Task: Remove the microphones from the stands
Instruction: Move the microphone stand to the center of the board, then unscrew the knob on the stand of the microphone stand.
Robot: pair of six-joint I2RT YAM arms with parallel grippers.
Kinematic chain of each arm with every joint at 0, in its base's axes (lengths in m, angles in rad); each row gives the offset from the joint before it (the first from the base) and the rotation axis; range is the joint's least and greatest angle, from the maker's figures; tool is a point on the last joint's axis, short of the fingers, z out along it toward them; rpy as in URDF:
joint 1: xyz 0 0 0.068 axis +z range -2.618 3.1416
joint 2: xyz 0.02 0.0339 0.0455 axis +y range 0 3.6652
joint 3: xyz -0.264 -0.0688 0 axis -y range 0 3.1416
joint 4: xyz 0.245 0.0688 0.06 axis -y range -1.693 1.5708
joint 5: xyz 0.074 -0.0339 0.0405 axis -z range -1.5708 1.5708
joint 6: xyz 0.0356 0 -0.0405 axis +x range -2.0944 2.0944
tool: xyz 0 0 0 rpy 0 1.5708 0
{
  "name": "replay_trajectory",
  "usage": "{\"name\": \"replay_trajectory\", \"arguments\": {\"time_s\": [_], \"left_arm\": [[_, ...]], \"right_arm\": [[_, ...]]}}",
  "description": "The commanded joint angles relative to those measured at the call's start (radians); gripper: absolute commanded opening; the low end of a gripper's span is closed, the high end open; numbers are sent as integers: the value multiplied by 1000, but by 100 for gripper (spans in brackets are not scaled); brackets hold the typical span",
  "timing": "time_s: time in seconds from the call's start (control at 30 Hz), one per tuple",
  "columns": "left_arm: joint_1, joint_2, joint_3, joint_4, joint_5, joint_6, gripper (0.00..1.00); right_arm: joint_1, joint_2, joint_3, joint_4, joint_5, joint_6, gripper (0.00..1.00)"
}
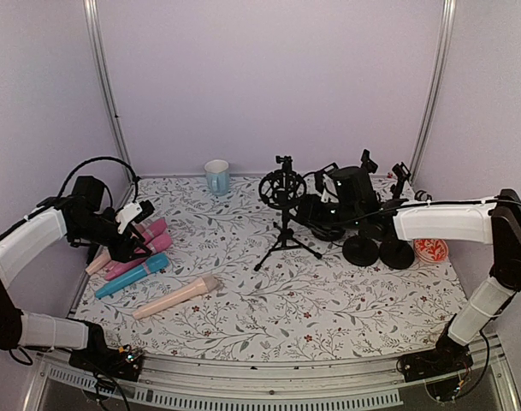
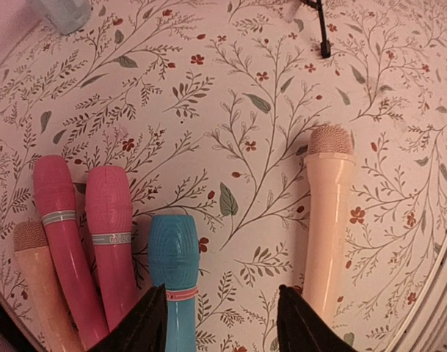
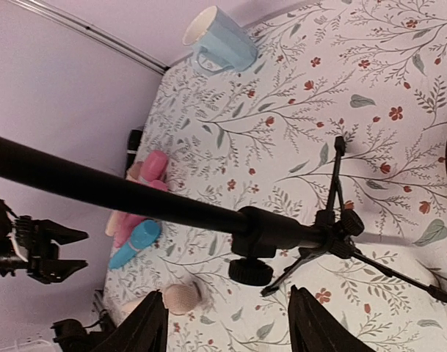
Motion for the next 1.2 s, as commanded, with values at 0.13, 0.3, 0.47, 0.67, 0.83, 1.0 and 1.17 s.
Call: {"name": "replay_trajectory", "arguments": {"time_s": [0.13, 0.3, 0.47, 0.67, 0.83, 1.0, 1.17], "left_arm": [[-14, -10, 14, -10, 13, 2, 53], [-14, -14, 19, -15, 13, 2, 53], [-14, -22, 12, -19, 7, 4, 53], [-14, -22, 16, -22, 2, 9, 53], [-14, -15, 16, -22, 6, 6, 53], [-13, -15, 13, -22, 4, 6, 53], [-13, -15, 10, -21, 3, 6, 53]], "right_arm": [[-89, -63, -242, 468, -302, 299, 55], [-95, 23, -199, 523, -387, 369, 54], [-106, 85, -169, 582, -402, 424, 48], [-118, 145, -161, 627, -408, 468, 40], [-124, 177, -151, 638, -405, 481, 39], [-128, 199, -145, 639, -398, 481, 39], [-131, 204, -135, 647, -384, 484, 39]]}}
